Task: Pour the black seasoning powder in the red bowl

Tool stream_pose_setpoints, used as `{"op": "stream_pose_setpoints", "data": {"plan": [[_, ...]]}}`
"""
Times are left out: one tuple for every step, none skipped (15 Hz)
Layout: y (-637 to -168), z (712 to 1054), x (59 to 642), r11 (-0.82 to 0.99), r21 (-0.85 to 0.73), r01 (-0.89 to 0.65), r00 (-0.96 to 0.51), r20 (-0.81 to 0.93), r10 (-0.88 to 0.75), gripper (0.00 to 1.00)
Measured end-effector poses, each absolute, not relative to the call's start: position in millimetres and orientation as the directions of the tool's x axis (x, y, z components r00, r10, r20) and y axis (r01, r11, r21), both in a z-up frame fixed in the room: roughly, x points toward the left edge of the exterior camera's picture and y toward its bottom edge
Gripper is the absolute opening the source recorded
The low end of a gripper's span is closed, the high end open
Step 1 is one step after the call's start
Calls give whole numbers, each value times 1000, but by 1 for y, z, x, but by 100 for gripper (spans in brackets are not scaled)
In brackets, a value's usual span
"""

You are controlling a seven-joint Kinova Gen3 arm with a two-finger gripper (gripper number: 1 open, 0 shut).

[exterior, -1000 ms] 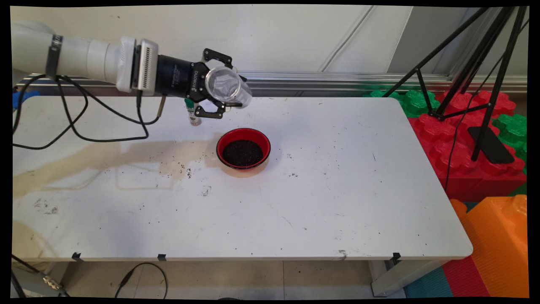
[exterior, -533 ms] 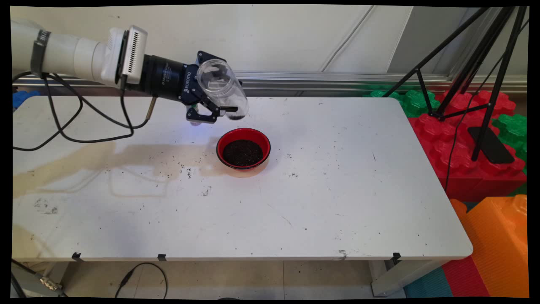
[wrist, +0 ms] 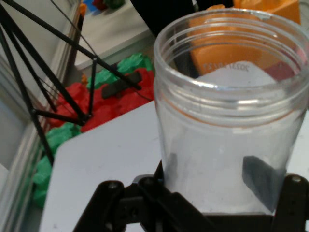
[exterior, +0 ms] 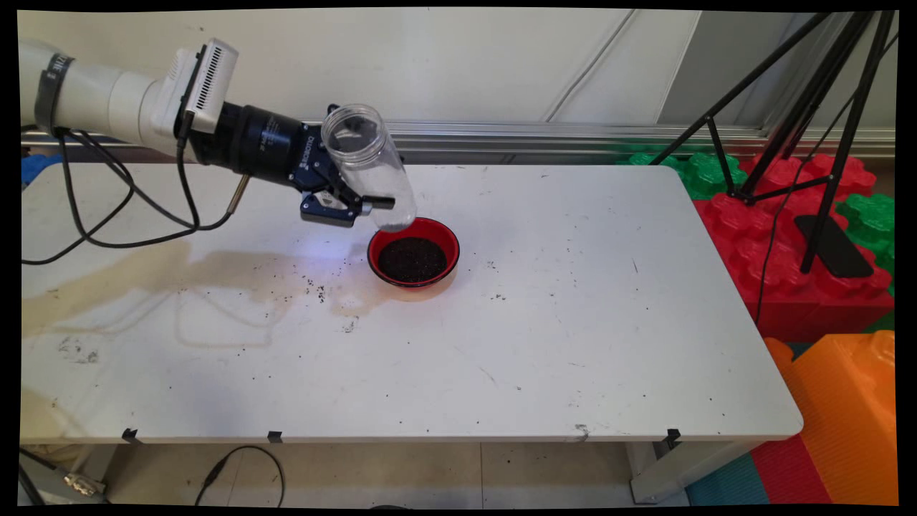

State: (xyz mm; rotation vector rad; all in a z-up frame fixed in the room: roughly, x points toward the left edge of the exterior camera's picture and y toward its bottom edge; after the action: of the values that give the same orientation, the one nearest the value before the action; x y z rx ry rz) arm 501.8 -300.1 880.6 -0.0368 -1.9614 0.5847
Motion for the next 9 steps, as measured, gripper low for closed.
{"op": "stream_pose_setpoints", "data": {"plan": [[-298,879,502,893,-386,-232,-446,858,255,0],[-296,877,502,902,-362,-234,-438,868,235,0],[-294,875,502,908,-347,-234,-432,874,223,0],[-292,872,502,916,-326,-234,-424,882,205,0],[-290,869,501,924,-303,-232,-416,890,187,0],[-287,864,500,933,-279,-229,-408,897,168,0],[-285,861,500,937,-265,-226,-405,901,157,0],[-284,858,499,941,-254,-224,-402,904,149,0],[-283,854,498,945,-239,-222,-398,907,136,0]]}}
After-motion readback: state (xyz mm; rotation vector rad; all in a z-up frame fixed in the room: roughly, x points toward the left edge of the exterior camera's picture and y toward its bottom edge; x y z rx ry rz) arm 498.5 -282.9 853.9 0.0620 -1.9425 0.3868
